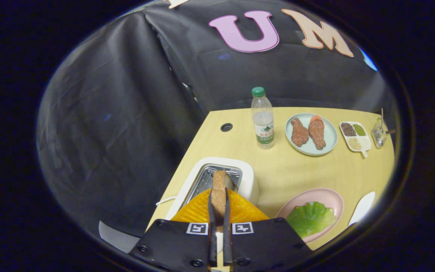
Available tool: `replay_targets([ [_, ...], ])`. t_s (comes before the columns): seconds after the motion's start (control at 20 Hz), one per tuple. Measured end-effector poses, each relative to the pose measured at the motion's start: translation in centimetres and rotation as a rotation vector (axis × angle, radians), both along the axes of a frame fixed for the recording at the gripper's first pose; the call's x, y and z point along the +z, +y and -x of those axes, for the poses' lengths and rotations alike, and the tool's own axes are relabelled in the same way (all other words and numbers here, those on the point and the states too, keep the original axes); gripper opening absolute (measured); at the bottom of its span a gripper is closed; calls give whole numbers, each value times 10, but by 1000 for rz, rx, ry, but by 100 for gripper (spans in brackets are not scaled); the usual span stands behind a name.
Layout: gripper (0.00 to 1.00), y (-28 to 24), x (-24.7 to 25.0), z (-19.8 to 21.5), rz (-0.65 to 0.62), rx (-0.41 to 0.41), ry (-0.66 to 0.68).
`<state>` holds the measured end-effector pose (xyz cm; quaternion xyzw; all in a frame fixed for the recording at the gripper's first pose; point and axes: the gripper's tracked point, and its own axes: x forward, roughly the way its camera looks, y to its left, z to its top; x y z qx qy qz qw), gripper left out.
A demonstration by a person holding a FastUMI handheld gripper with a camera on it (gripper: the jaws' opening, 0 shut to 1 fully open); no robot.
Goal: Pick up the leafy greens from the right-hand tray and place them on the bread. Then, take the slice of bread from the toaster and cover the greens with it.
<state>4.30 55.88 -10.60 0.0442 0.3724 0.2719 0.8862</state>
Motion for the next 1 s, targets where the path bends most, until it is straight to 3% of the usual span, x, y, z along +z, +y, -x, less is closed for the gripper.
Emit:
replay_targets([
  [0.55,9,-80,78,-32,-205,-121,-40],
  [1.0,9,-171,24,-37,-278,-253,35],
])
